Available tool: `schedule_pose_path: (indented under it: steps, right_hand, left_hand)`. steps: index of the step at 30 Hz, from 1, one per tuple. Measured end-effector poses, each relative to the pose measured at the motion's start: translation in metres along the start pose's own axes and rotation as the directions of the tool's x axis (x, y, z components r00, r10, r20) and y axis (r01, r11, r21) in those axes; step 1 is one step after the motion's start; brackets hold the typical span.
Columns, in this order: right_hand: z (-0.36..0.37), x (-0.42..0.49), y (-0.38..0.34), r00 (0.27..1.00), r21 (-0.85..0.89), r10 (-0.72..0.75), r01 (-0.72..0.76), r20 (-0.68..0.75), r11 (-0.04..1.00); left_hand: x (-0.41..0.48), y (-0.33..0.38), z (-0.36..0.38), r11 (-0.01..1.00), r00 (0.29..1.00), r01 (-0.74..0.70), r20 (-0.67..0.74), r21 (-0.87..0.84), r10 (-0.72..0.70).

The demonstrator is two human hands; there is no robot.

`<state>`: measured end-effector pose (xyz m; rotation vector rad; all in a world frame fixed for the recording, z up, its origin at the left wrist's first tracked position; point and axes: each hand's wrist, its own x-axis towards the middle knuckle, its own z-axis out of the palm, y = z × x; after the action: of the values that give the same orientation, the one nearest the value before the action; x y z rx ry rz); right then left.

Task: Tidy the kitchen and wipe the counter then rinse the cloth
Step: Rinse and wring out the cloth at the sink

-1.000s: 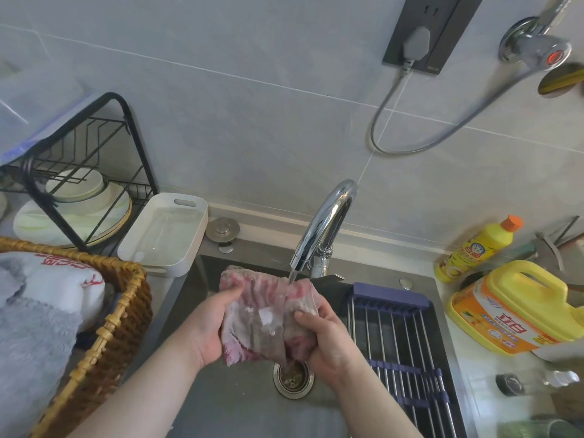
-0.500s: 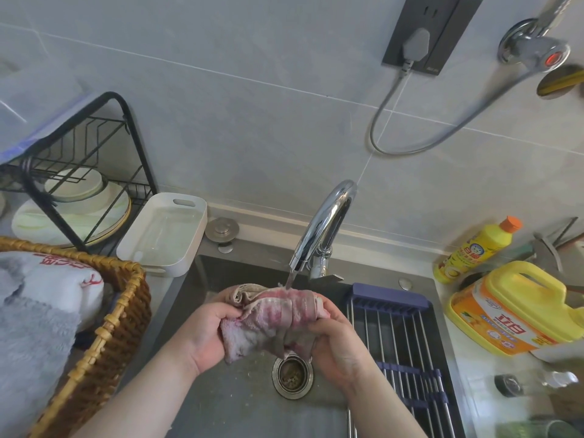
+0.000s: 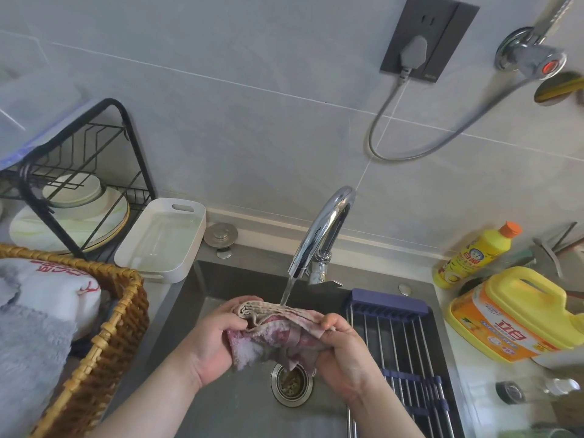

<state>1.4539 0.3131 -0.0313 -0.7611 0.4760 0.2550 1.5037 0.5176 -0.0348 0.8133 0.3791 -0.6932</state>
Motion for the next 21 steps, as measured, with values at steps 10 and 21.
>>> schedule_pose_path:
  steps: [10, 21]
  right_hand:
    - [0.002, 0.004, 0.0, 0.998, 0.039, 0.013, -0.011, -0.063, 0.999]
    - [0.009, 0.015, -0.003, 0.986, 0.087, -0.011, 0.025, -0.165, 0.996]
  left_hand:
    - [0.013, -0.006, 0.004, 0.99, 0.991, -0.043, -0.123, 0.133, 0.06]
    - [0.025, -0.01, 0.011, 0.941, 0.98, -0.141, -0.089, 0.309, 0.176]
